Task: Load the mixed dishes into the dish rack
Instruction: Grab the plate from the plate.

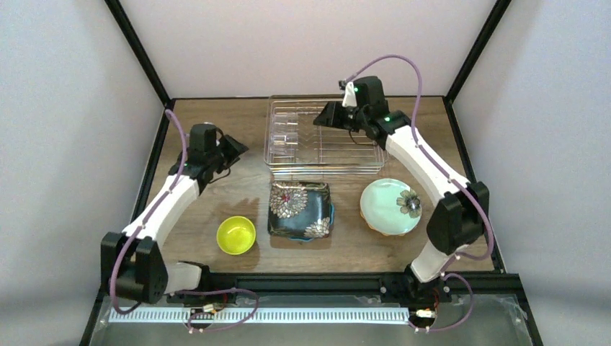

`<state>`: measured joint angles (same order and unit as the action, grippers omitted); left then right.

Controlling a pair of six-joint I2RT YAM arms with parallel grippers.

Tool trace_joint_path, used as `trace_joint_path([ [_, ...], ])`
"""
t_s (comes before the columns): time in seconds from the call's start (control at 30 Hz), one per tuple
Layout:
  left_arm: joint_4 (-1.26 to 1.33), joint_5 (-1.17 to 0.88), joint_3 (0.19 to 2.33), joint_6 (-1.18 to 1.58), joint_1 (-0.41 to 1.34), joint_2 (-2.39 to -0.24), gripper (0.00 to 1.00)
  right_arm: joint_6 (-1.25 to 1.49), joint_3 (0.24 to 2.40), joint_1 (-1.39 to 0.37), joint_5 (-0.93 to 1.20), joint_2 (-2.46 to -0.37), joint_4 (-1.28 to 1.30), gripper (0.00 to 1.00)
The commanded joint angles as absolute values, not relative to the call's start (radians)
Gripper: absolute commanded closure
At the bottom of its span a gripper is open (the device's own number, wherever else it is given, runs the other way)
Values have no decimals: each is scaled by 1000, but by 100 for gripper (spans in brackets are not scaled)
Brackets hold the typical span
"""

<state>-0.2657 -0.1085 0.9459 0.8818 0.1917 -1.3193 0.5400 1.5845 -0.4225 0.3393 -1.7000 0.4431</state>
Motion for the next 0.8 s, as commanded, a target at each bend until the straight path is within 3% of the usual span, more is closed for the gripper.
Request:
trace_joint_path([
  [0.0, -350, -70, 878, 837, 196, -1217, 0, 423, 1473, -477, 354, -1594, 457, 1],
  [0.37, -482, -8, 792, 822, 198, -945, 0, 396, 1259, -631, 128, -1379, 536, 4],
  [0.77, -478, -26, 831, 783, 298, -1043, 0, 547, 869, -632, 82, -1187, 528, 11],
])
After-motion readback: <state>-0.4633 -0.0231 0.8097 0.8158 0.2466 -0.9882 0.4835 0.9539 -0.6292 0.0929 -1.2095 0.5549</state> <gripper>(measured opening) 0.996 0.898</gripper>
